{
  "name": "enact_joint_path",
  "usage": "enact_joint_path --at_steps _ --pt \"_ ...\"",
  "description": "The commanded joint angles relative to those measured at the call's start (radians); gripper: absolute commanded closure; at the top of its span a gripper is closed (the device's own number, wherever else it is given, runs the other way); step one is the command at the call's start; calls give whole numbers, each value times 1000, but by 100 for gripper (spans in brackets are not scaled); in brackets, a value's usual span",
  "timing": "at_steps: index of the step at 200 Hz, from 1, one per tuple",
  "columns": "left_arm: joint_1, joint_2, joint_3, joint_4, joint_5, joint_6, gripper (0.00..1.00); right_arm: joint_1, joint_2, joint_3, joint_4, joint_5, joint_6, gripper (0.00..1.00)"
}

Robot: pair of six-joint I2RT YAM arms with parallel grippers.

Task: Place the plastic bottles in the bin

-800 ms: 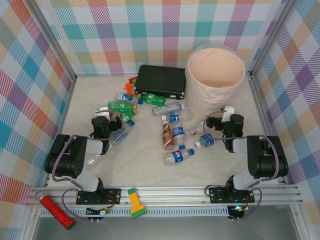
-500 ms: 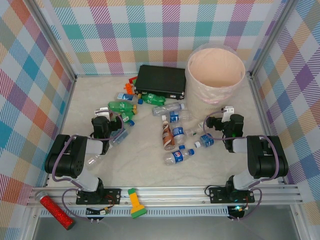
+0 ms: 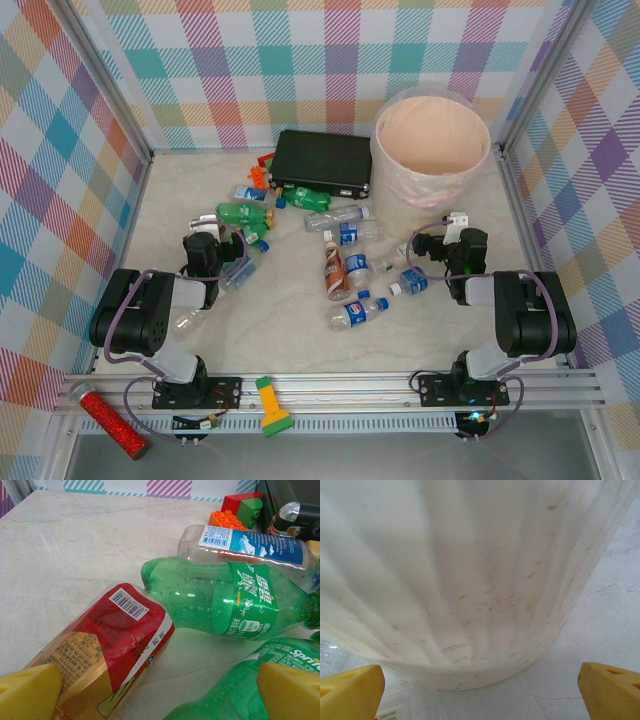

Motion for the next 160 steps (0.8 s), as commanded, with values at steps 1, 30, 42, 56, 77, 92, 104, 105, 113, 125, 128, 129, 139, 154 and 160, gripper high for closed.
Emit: enact_joint_path --at_steps 1,30,42,56,77,92,104,105,113,125,128,129,139,154,160 --pt "5 2 0 -3 10 8 0 0 1 17 9 0 5 1" --pt "4 2 1 -3 12 7 0 2 1 18 9 0 4 1" --pt "5 1 0 -3 11 8 1 2 1 18 9 0 5 1" --pt "4 2 0 -3 11 8 0 1 2 18 9 0 4 1" --pt "4 3 0 -3 11 8 1 2 1 18 9 0 6 1" --pt "5 3 0 -2 11 8 1 2 1 18 9 0 5 1" --pt "4 2 0 -3 11 8 1 1 1 18 9 0 5 1" --pt "4 2 0 -3 11 8 1 0 1 18 9 0 4 1" --pt "4 2 1 -3 11 8 1 2 1 18 9 0 5 1" --pt "4 2 0 -3 11 8 0 1 1 18 9 0 5 1" --pt "4 2 0 -3 11 8 0 2 1 18 9 0 5 1" --pt "5 2 0 -3 11 8 0 2 1 18 9 0 5 1" --pt "7 -1 7 -19 19 5 0 1 1 18 9 0 5 1" --pt "15 -8 16 -39 54 11 1 2 -14 13 11 13 6 1" --pt "12 -24 24 -64 60 18 0 5 -37 10 -8 13 3 1"
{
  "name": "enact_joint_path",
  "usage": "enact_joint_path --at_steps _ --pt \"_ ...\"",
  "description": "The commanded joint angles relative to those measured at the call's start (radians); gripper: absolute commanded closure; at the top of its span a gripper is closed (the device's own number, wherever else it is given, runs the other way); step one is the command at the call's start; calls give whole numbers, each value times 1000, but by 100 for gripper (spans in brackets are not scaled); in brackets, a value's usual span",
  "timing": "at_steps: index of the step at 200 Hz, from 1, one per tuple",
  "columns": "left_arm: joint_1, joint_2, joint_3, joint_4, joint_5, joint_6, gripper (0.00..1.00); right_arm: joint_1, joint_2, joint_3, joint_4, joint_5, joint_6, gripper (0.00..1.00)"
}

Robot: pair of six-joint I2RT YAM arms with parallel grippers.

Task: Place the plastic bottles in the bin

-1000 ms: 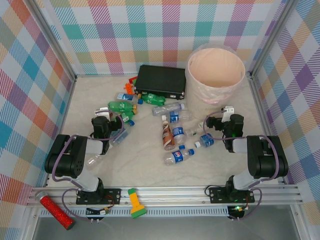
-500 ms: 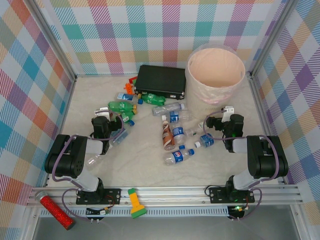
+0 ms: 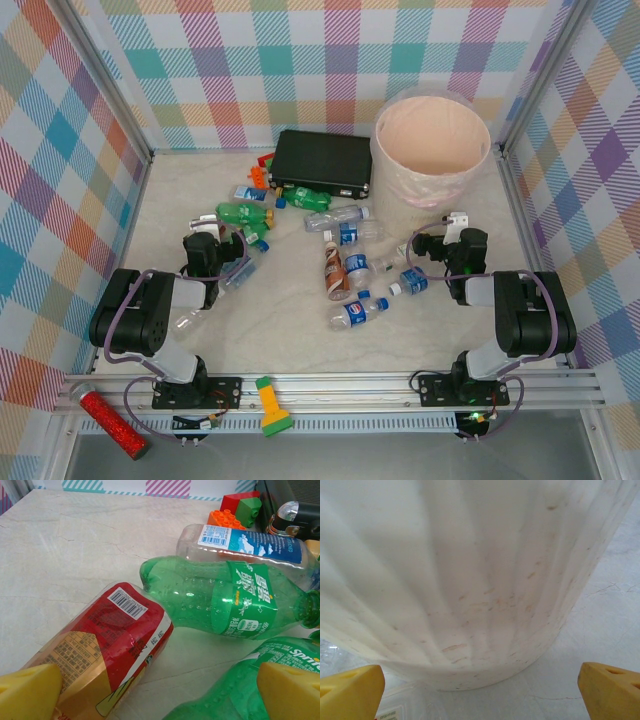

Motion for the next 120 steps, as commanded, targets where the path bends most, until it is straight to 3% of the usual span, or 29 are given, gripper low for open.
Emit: enact_joint_path --at_steps 1,30,46,63,87,107,120 --pt "9 -29 26 -68 46 18 1 5 -43 10 -10 10 2 1" --pt "0 -160 156 -392 -7 7 0 6 -185 8 -145 93 49 1" --pt "0 -221 212 -491 -12 2 0 6 -272 -20 -168 101 67 1" --pt "-1 -271 294 -631 -46 -35 0 6 -379 -12 -328 128 103 1" --pt "1 -295 522 -1000 -95 -168 1 6 -552 64 -641 210 258 1" --pt "3 -286 702 -1327 -133 -362 0 6 -678 143 -928 278 450 1" --pt "9 -290 769 -1440 -87 -445 1 3 -731 177 -1066 292 567 1"
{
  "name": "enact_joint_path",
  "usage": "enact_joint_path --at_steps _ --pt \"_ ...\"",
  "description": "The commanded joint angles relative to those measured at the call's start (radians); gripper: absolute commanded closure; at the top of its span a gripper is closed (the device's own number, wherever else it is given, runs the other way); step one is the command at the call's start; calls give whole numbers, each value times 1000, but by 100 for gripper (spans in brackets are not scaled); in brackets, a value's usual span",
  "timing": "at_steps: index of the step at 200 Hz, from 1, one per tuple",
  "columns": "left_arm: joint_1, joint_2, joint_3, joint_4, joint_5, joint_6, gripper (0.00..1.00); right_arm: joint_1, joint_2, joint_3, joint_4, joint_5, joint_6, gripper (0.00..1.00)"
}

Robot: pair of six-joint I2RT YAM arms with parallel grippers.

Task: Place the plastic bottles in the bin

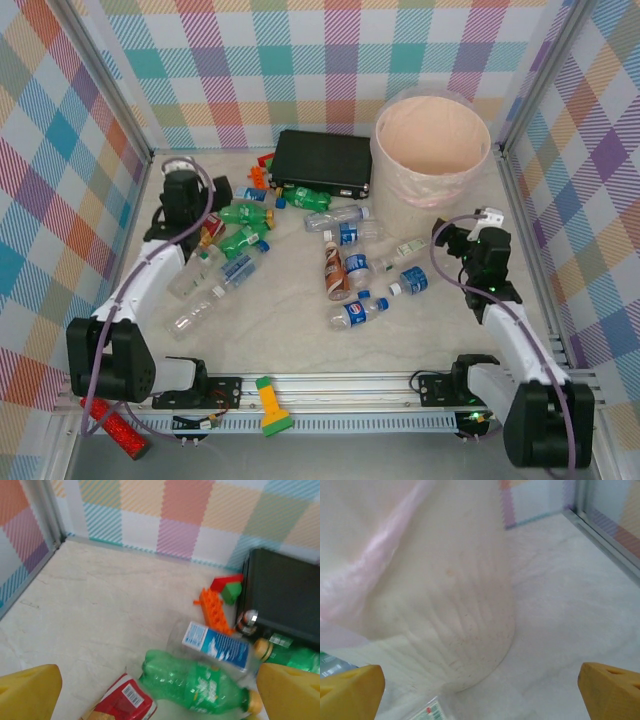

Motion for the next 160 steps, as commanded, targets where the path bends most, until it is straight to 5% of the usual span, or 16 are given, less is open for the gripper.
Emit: enact_joint_path --at_steps 1,61,105,160 --pt "10 -21 120 -437 -2 -240 1 2 -95 83 -389 82 277 1" --pt "6 -152 54 -441 372 -380 0 -1 -190 205 -709 -163 406 1" --pt "-93 -194 19 -452 406 -356 0 -1 -68 290 -968 -252 441 1" --pt "-258 -114 53 -456 421 -313 0 0 52 252 -972 -427 604 1"
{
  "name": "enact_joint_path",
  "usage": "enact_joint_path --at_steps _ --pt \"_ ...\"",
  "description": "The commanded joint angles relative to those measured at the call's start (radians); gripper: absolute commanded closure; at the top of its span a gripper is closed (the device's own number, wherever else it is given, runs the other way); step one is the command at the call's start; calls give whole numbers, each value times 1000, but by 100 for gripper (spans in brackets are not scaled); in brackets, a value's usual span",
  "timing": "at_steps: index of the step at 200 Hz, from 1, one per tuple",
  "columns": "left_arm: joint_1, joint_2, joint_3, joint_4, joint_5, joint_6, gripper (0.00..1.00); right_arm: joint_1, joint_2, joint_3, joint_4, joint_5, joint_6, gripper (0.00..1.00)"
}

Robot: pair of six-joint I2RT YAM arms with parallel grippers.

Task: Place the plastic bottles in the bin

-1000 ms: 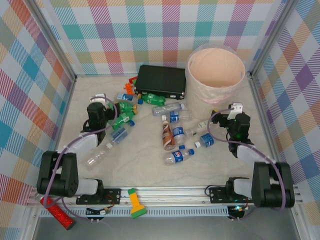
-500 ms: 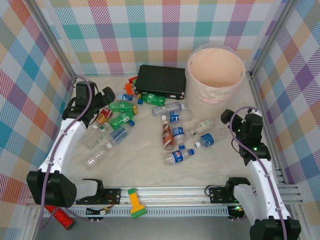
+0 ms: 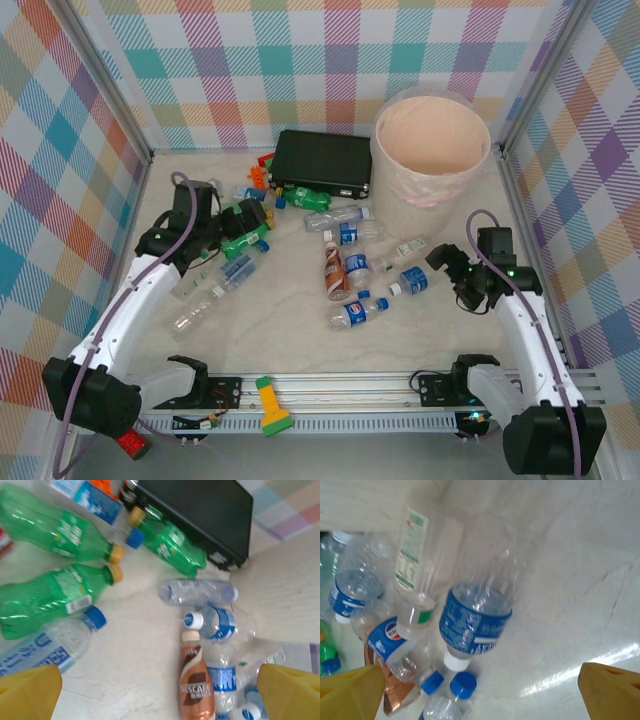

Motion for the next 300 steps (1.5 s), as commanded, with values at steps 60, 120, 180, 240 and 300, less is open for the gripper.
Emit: enact_joint_path --at_steps 60,120,180,240,300 --pt "-145 36 50 -54 -14 102 0 1 56 -148 220 -116 289 16" --pt "-165 7 36 -50 -47 106 0 0 254 -115 347 -124 272 15" --pt "-173 5 37 -23 -35 68 1 1 406 -96 407 -130 292 15" --pt "-175 26 66 -60 -60 79 0 1 492 -59 387 -123 295 34" --pt "-175 41 89 -60 -69 102 0 -5 257 12 139 -32 221 43"
